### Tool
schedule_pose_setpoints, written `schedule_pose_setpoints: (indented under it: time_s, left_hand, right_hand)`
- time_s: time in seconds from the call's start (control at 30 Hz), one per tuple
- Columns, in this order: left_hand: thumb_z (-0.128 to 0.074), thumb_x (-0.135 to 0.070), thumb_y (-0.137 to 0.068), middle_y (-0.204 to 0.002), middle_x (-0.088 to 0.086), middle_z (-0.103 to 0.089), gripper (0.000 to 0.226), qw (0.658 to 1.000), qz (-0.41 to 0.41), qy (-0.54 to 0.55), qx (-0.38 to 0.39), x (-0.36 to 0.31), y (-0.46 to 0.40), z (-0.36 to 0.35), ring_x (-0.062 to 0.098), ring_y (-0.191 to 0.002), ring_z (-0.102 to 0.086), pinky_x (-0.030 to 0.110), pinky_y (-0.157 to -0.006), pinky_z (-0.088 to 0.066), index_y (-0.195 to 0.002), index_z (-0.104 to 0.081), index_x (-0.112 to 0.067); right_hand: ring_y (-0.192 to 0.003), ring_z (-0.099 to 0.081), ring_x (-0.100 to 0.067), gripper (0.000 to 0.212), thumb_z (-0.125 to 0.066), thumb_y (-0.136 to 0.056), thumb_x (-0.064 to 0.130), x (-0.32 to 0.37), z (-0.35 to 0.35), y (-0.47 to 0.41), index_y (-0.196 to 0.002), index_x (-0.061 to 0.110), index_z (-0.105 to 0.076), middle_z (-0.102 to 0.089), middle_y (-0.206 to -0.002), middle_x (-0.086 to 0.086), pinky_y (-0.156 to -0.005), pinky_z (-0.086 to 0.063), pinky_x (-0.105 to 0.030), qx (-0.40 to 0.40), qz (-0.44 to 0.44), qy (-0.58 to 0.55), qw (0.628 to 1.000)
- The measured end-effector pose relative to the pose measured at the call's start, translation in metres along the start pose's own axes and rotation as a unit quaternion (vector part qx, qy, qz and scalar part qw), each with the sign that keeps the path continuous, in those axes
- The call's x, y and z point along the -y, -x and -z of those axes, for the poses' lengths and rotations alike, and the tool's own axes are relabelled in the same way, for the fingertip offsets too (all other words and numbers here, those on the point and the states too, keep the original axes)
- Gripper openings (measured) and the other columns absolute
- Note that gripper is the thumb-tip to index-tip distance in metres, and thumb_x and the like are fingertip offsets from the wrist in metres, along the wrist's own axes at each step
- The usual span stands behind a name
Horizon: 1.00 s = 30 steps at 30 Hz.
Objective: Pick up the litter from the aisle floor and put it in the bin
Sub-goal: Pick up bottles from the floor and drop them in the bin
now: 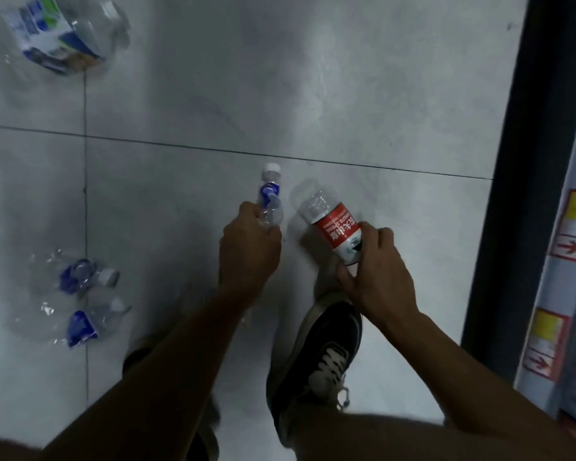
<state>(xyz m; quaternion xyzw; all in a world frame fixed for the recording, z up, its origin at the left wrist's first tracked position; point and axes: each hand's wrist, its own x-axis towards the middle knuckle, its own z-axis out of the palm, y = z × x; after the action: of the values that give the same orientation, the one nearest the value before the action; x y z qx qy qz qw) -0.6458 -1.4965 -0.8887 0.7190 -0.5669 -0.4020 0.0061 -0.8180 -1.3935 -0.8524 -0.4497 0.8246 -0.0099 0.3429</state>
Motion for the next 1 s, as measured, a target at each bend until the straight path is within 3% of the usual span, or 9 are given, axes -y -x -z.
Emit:
schedule_pose_setpoints:
  time_s: [0.13, 0.23, 0.37, 0.5, 0.7, 0.8, 0.9, 1.0]
  left_hand:
    - [-0.062, -0.038, -0.089, -0.086, 0.000, -0.069, 0.017, 1.000, -0.018, -0.002, -0.003, -0.026, 0.056, 0.065, 0.023, -0.074, -0.064, 0.031, -0.064, -0.043, -0.097, -0.053, -0.026]
    - [-0.062, -0.035, -0.091, -0.089, -0.001, -0.069, 0.016, 1.000, -0.019, 0.012, -0.002, -0.059, 0.108, 0.129, 0.021, -0.075, -0.061, 0.029, -0.065, -0.042, -0.101, -0.054, -0.025]
    - [-0.061, -0.021, -0.087, -0.088, -0.003, -0.067, 0.019, 0.999, -0.040, 0.025, -0.008, -0.113, 0.176, 0.227, 0.003, -0.069, -0.058, 0.015, -0.057, -0.035, -0.106, -0.056, -0.022]
    - [-0.063, -0.020, -0.086, -0.089, -0.001, -0.070, 0.024, 0.998, -0.059, 0.038, -0.003, -0.173, 0.237, 0.329, 0.015, -0.075, -0.065, 0.027, -0.065, -0.047, -0.110, -0.060, -0.019]
    - [-0.061, -0.026, -0.084, -0.081, -0.009, -0.066, 0.016, 0.994, -0.102, 0.027, -0.003, -0.247, 0.306, 0.471, 0.016, -0.076, -0.064, 0.032, -0.067, -0.051, -0.099, -0.061, -0.029]
    - [-0.060, -0.029, -0.081, -0.075, -0.012, -0.064, 0.014, 0.992, -0.122, 0.008, -0.006, -0.276, 0.338, 0.532, 0.013, -0.072, -0.062, 0.030, -0.064, -0.050, -0.095, -0.058, -0.033]
    - [-0.059, -0.031, -0.082, -0.079, -0.009, -0.067, 0.013, 0.990, -0.141, 0.010, -0.006, -0.300, 0.370, 0.585, 0.019, -0.077, -0.065, 0.035, -0.069, -0.053, -0.095, -0.059, -0.033]
    - [-0.059, -0.030, -0.084, -0.081, -0.008, -0.067, 0.011, 0.984, -0.176, 0.009, -0.017, -0.319, 0.399, 0.627, 0.019, -0.076, -0.064, 0.035, -0.068, -0.052, -0.094, -0.059, -0.033]
  right_hand:
    - [-0.093, -0.060, -0.026, 0.074, -0.078, -0.080, 0.042, 0.028, 0.064, 0.049, -0.139, 0.018, -0.040, -0.047, -0.121, -0.007, -0.070, -0.054, -0.037, -0.010, 0.016, 0.000, 1.000]
    - [-0.092, -0.059, -0.025, 0.074, -0.078, -0.080, 0.040, 0.056, 0.124, 0.094, -0.139, 0.019, -0.039, -0.046, -0.121, -0.007, -0.068, -0.054, -0.039, -0.018, 0.026, 0.001, 1.000]
    - [-0.087, -0.056, -0.020, 0.070, -0.075, -0.081, 0.041, 0.098, 0.210, 0.160, -0.137, 0.018, -0.040, -0.047, -0.118, -0.006, -0.066, -0.055, -0.037, -0.028, 0.040, -0.011, 0.999]
    - [-0.087, -0.056, -0.023, 0.066, -0.071, -0.082, 0.044, 0.142, 0.296, 0.230, -0.135, 0.017, -0.042, -0.046, -0.114, -0.006, -0.066, -0.055, -0.039, -0.025, 0.046, -0.007, 0.999]
    - [-0.093, -0.057, -0.026, 0.068, -0.073, -0.083, 0.040, 0.205, 0.412, 0.331, -0.138, 0.017, -0.041, -0.044, -0.116, -0.005, -0.070, -0.056, -0.045, -0.029, 0.043, -0.021, 0.998]
    - [-0.095, -0.057, -0.025, 0.068, -0.073, -0.083, 0.042, 0.231, 0.459, 0.374, -0.138, 0.019, -0.041, -0.045, -0.116, -0.002, -0.070, -0.055, -0.040, -0.040, 0.045, -0.024, 0.998]
    - [-0.099, -0.058, -0.025, 0.071, -0.073, -0.083, 0.043, 0.249, 0.502, 0.414, -0.140, 0.020, -0.039, -0.047, -0.121, -0.002, -0.073, -0.050, -0.034, -0.056, 0.036, -0.030, 0.997]
    - [-0.099, -0.059, -0.025, 0.069, -0.071, -0.083, 0.047, 0.263, 0.542, 0.447, -0.138, 0.023, -0.038, -0.047, -0.122, -0.001, -0.074, -0.050, -0.035, -0.089, 0.031, -0.044, 0.995]
